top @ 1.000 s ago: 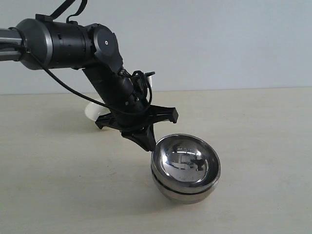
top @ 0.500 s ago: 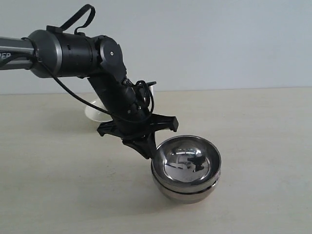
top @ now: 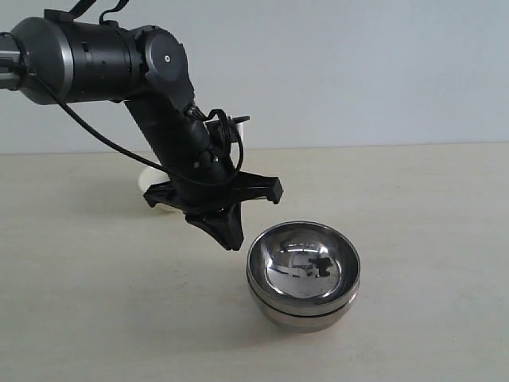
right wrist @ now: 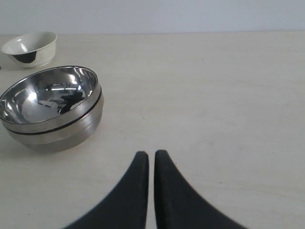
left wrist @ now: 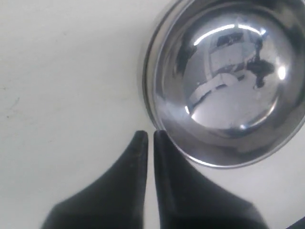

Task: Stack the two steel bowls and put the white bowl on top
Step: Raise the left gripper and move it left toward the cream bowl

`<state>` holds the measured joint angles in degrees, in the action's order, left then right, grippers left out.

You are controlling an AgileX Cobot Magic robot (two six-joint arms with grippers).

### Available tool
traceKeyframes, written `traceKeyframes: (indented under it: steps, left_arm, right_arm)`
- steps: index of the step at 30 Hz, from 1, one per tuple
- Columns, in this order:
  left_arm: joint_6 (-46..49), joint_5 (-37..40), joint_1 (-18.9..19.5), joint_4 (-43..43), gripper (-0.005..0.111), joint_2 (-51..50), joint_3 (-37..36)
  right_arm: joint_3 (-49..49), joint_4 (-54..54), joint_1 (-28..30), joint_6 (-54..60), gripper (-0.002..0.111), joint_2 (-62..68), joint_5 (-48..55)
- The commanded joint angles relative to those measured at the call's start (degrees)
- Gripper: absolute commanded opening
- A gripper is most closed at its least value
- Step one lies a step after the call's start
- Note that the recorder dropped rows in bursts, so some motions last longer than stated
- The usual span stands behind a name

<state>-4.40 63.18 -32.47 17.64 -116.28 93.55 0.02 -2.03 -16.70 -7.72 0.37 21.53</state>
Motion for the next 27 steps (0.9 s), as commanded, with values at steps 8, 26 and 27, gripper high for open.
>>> traceKeyframes:
  steps: [8,26,27]
  left_arm:
    - [-6.19,0.79,0.05,-13.93,0.004,6.11,-0.22]
    - [-12.78,1.89,1.40,-25.73,0.004,6.37,-0.22]
    - [-12.26,0.60,1.40,-25.57,0.004,6.26,-0.22]
  right_arm:
    - [-0.02,-0.08,0.19,0.19,0.000,-0.37,-0.42]
    - [-0.02,-0.08,0.19,0.19,0.000,-0.37,-0.52]
    - [-0.02,-0.08,0.19,0.19,0.000,-0.37,-0.52]
